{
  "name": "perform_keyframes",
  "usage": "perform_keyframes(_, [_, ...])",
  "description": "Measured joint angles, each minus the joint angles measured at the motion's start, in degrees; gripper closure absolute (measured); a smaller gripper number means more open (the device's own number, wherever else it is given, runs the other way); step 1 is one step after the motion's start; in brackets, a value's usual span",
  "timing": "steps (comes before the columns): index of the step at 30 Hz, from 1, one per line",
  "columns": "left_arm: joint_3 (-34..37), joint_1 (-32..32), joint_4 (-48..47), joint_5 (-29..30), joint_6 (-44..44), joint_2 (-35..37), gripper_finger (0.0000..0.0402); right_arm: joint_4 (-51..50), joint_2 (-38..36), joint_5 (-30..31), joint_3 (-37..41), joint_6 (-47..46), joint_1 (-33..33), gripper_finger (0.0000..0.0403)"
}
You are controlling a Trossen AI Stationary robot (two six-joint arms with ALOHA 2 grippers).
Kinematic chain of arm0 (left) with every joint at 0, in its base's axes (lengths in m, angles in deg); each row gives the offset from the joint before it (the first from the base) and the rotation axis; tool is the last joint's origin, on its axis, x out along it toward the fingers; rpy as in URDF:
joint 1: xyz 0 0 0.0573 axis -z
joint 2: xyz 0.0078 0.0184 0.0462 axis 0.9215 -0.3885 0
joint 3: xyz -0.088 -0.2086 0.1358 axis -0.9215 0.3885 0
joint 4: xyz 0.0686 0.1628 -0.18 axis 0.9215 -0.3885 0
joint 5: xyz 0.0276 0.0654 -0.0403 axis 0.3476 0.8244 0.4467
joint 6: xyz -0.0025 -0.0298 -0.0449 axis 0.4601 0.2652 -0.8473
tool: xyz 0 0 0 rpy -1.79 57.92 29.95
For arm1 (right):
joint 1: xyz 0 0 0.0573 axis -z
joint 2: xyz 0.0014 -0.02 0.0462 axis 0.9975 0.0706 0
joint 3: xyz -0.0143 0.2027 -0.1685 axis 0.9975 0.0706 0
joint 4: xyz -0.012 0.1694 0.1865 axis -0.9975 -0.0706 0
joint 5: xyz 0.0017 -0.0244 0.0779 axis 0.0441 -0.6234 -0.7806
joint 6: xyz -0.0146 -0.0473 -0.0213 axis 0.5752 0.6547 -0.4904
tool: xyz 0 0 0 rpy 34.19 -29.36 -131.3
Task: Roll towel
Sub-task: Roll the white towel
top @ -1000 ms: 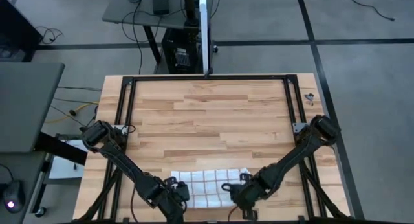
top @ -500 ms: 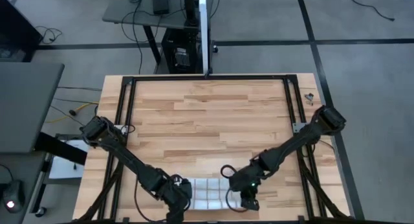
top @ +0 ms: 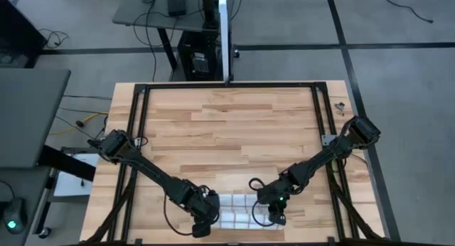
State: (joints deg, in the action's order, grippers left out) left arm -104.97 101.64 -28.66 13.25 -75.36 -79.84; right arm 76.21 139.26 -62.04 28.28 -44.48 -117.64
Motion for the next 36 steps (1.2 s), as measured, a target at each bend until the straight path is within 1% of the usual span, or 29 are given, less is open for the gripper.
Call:
perform_keyframes(5, [0.0, -0.3, -1.4, 4.9, -0.8, 0.3, 0.0388, -0.6, 0.0, 0.1, 0.0, 0.0, 0.1, 0.0403])
perform_keyframes(9, [0.0, -1.1, -2.6, 5.8, -0.9, 0.4, 0.0383, -1.0, 0.0, 0.3, 0.1, -0.2, 0.3, 0.0391])
perform_keyframes(12, [0.0, -1.3, -3.0, 5.8, -0.9, 0.2, 0.0381, -3.3, 0.0, 3.1, 0.1, -2.0, 0.3, 0.0370])
perform_keyframes(15, [0.1, -1.6, -3.1, 6.0, -0.4, 0.2, 0.0376, -6.3, 0.0, 3.6, 0.1, -4.6, 0.7, 0.0343])
perform_keyframes(18, [0.1, -2.4, -3.1, 6.0, 0.6, 0.2, 0.0358, -9.6, -0.3, 3.6, 0.1, -4.9, 1.5, 0.0314])
perform_keyframes(22, [-0.7, -3.6, -4.8, 5.7, 2.5, 0.9, 0.0326, -11.4, -1.8, 3.1, 0.1, -4.9, 2.9, 0.0277])
perform_keyframes(27, [-3.8, -4.9, -11.6, 6.1, 4.9, 1.8, 0.0304, -15.3, -6.4, 2.4, 0.1, -5.3, 3.7, 0.0245])
perform_keyframes(30, [-5.1, -5.2, -16.5, 8.4, 6.5, 1.8, 0.0302, -20.1, -10.1, 3.0, 0.1, -5.4, 3.7, 0.0238])
perform_keyframes(33, [-5.8, -5.4, -19.5, 9.9, 6.6, 1.8, 0.0305, -23.1, -13.7, 6.0, 0.1, -5.3, 3.7, 0.0239])
perform_keyframes(36, [-7.6, -5.4, -21.4, 10.9, 7.1, 1.7, 0.0307, -21.6, -16.9, 10.9, 0.1, -5.3, 3.0, 0.0244])
